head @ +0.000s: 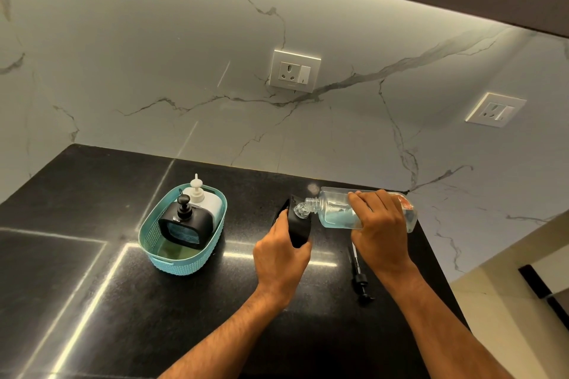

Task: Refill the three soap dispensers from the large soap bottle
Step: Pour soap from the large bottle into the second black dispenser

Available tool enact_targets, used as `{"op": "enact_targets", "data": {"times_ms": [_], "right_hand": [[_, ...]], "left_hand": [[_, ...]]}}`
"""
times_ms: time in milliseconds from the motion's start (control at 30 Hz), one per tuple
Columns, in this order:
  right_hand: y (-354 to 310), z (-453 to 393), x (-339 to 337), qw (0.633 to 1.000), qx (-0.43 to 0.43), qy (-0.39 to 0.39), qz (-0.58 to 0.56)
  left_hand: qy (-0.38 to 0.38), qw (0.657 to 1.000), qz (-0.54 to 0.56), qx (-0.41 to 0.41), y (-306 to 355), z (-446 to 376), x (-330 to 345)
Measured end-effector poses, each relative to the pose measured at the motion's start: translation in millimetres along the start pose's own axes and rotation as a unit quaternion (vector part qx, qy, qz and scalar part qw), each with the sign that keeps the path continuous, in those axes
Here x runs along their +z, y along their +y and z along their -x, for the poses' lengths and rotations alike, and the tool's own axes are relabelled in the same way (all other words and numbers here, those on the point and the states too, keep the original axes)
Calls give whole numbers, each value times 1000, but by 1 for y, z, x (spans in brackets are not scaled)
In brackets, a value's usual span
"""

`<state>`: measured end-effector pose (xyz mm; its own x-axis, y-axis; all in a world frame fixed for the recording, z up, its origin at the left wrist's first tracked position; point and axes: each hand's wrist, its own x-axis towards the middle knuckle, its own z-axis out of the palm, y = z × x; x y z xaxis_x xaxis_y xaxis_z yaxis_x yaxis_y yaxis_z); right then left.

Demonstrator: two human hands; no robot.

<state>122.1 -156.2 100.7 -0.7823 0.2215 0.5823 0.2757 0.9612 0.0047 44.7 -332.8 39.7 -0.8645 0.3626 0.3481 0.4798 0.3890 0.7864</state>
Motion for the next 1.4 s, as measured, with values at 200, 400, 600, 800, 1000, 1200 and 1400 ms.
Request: {"op": "enact_targets", "data": {"times_ms": [200, 400, 600, 800, 1000, 1200, 1400], "right_hand": [[0, 0, 1, 1000, -3, 5, -3], [1, -1, 4, 1000, -4, 3, 1], [2, 1, 7, 1000, -3, 3, 5], [5, 1, 12, 1000, 3, 12, 0], [9, 3, 20, 1000, 18, 17, -20], [16, 5, 27, 997, 52, -1, -53], [26, 1, 34, 972, 150, 28, -179]], "left_hand": [[-3, 1000, -5, -3, -1, -1, 0], [0, 1000, 1, -3, -2, -1, 0], [-3, 1000, 12, 0, -3, -3, -1], [1, 999, 31, 6, -5, -5, 0], [-5, 998, 65, 12, -8, -8, 3], [-25, 994, 108, -8, -12, -22, 6], [-64, 991, 116, 11, -22, -43, 12]]}}
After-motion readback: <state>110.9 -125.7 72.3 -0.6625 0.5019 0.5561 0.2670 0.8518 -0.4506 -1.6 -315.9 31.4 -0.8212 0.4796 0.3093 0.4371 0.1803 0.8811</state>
